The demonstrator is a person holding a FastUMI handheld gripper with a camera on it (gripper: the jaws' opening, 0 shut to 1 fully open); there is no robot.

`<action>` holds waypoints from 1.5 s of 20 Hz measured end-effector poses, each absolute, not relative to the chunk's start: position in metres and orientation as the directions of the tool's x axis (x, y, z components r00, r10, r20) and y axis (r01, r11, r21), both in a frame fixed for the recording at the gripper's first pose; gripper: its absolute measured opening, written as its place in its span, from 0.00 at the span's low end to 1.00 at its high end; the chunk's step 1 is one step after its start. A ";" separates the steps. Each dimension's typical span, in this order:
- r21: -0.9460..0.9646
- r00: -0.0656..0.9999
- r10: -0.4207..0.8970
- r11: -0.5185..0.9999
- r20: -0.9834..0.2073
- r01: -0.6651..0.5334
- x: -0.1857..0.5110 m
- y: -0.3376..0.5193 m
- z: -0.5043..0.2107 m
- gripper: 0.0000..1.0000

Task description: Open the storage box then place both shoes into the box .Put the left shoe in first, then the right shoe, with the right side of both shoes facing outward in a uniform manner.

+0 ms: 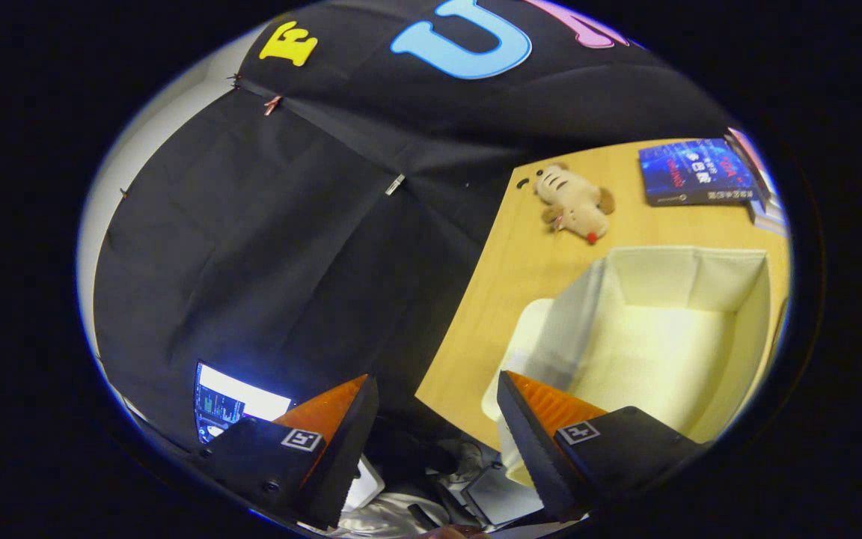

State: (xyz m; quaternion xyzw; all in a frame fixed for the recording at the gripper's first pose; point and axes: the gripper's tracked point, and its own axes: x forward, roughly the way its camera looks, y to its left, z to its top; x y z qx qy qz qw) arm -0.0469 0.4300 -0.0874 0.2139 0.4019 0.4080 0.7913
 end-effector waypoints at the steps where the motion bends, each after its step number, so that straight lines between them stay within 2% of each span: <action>1: 0.640 0.389 0.797 0.603 -0.461 -0.477 -0.041 0.411 -0.084 0.98; 7: 0.446 0.644 0.598 0.796 -0.477 -0.410 -0.010 0.281 -0.080 0.98; 14: 0.210 0.768 0.326 0.945 -0.551 -0.251 0.005 0.139 -0.135 0.98; 19: 0.082 0.734 0.151 0.988 -0.662 -0.129 -0.005 0.050 -0.194 0.98; 23: -0.023 0.675 0.062 0.993 -0.735 -0.117 0.000 0.002 -0.240 0.98; 30: -0.048 0.551 0.050 0.986 -0.833 -0.162 0.006 -0.020 -0.307 0.99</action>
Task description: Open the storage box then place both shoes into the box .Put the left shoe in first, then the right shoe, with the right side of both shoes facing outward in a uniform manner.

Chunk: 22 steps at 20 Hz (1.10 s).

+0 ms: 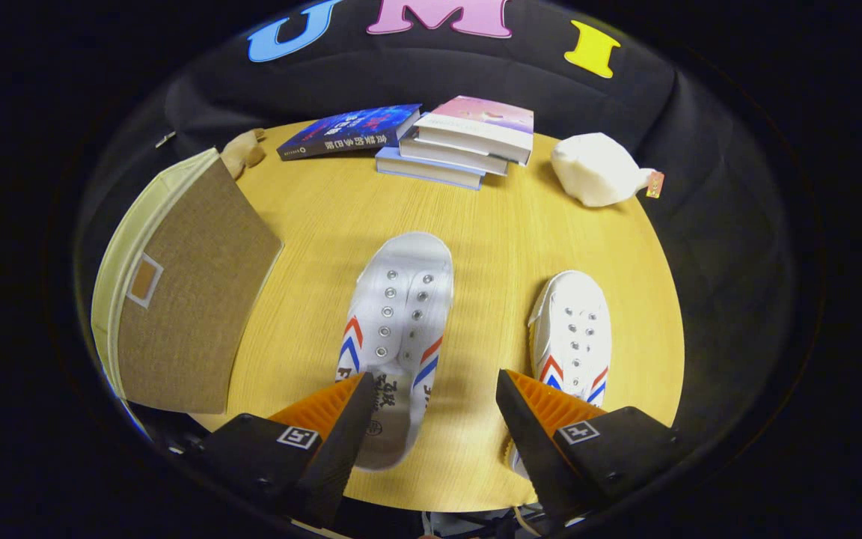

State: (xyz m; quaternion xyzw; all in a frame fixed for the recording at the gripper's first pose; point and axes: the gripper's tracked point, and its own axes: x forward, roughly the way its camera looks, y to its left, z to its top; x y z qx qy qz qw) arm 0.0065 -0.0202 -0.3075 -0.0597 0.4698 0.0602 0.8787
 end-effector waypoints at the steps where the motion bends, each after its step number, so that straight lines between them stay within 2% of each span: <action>1: -0.037 0.531 0.053 0.987 -0.846 -0.158 0.006 -0.021 -0.314 0.99; 3: -0.016 0.497 0.063 0.988 -0.865 -0.152 0.009 -0.024 -0.327 0.97; 7: 0.051 0.470 0.115 0.988 -0.875 -0.147 0.020 -0.024 -0.335 0.86; 9: 0.116 0.443 0.169 0.983 -0.881 -0.144 0.018 -0.017 -0.338 0.76; 11: 0.171 0.432 0.217 0.975 -0.875 -0.143 0.017 -0.009 -0.338 0.59; 12: 0.192 0.427 0.235 0.971 -0.873 -0.142 0.016 -0.006 -0.338 0.44; 13: 0.218 0.418 0.256 0.966 -0.872 -0.137 0.015 -0.002 -0.338 0.38; 14: 0.227 0.411 0.259 0.966 -0.874 -0.127 0.014 -0.002 -0.337 0.27; 15: 0.231 0.400 0.262 0.965 -0.878 -0.126 0.015 -0.003 -0.338 0.22; 17: 0.253 0.391 0.281 0.960 -0.876 -0.121 0.014 -0.003 -0.338 0.19; 20: 0.262 0.414 0.269 0.962 -0.870 -0.075 0.014 -0.004 -0.337 0.07; 22: 0.269 0.424 0.259 0.962 -0.868 -0.036 0.013 -0.003 -0.334 0.05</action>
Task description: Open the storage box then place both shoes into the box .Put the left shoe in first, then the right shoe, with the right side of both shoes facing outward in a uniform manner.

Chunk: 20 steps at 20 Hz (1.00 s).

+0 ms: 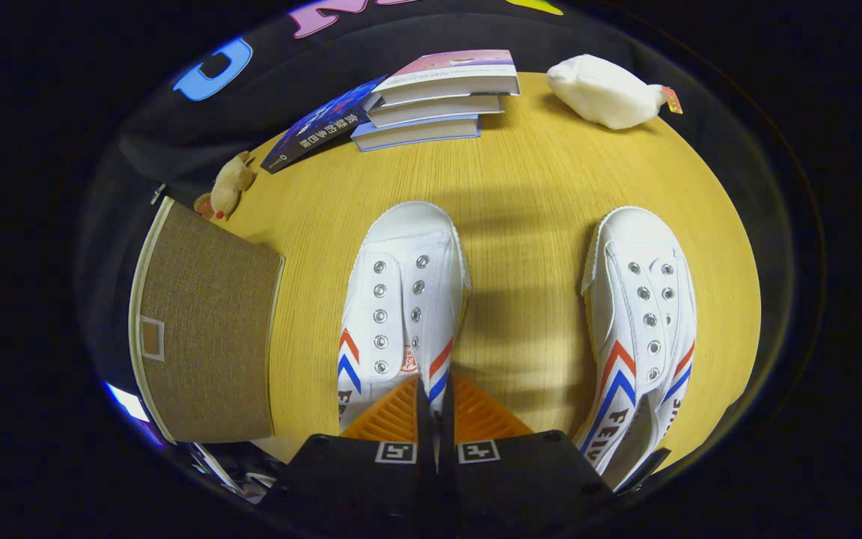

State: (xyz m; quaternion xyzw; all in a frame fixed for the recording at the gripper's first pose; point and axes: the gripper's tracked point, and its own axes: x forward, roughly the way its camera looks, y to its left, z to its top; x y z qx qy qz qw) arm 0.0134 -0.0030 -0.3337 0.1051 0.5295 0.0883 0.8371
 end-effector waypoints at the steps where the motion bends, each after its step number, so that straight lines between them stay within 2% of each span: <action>1: 0.277 0.433 0.257 0.961 -0.864 -0.018 0.013 0.000 -0.329 0.05; 9: 0.348 0.565 0.228 0.931 -0.793 0.112 -0.011 0.026 -0.239 0.05; 15: 0.391 0.650 0.264 0.919 -0.713 0.055 -0.032 0.080 -0.148 0.05; 20: 0.499 0.658 0.397 0.866 -0.640 -0.037 -0.041 0.158 -0.095 0.05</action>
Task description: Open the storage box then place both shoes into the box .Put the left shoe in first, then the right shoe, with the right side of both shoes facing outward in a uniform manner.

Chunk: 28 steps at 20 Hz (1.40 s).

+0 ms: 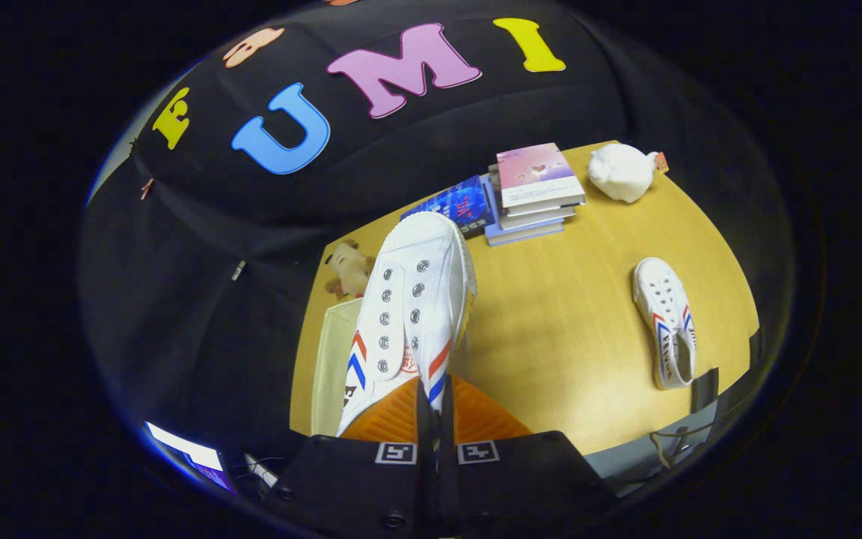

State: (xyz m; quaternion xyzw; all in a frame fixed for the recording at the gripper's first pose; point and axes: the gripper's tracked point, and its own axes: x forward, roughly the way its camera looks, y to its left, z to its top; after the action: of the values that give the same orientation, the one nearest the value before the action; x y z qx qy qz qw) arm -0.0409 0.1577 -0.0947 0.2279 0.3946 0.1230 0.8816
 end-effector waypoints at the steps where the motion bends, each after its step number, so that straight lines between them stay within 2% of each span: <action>1: 0.505 0.653 0.415 0.861 -0.634 -0.058 -0.042 0.170 -0.088 0.05; 7: 0.499 0.584 0.495 0.850 -0.643 -0.170 -0.039 0.244 -0.095 0.05; 18: 0.436 0.428 0.448 0.890 -0.785 -0.133 -0.027 0.309 -0.194 0.05; 28: 0.281 0.342 0.301 0.954 -0.890 -0.108 -0.042 0.333 -0.263 0.05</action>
State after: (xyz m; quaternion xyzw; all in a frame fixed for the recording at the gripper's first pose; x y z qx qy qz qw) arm -0.0418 0.3327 -0.2626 0.0860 0.5597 0.1256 0.8146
